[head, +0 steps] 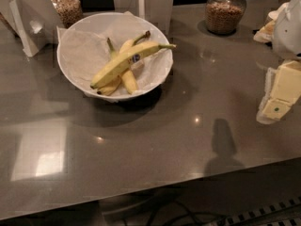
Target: Pick banana from white bowl
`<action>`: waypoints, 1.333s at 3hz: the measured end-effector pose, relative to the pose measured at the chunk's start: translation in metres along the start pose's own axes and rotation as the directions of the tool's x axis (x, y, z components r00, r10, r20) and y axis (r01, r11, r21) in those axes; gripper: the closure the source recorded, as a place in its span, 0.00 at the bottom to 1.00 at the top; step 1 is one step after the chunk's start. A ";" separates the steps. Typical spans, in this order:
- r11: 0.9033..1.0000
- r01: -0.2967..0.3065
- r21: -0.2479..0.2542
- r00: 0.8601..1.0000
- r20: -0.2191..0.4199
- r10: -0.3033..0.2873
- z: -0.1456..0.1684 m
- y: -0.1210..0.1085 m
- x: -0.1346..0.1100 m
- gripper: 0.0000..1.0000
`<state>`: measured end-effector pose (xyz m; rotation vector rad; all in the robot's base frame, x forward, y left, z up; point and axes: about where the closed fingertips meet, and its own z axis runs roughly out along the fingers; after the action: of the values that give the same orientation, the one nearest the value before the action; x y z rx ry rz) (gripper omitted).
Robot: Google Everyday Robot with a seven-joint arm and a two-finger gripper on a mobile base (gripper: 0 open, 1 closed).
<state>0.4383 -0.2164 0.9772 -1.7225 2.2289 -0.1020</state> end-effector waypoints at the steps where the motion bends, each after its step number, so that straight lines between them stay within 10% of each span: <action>1: 1.000 0.000 0.000 1.000 0.000 0.000 0.000 0.000 0.000 0.00; 4: 0.997 0.043 0.059 0.955 0.292 -0.058 0.001 -0.046 -0.065 0.00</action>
Offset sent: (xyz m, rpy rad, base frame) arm 0.0321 0.0256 0.0082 0.1361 -0.0983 0.0621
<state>0.4958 -0.1673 1.0015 -1.6467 1.9508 0.0798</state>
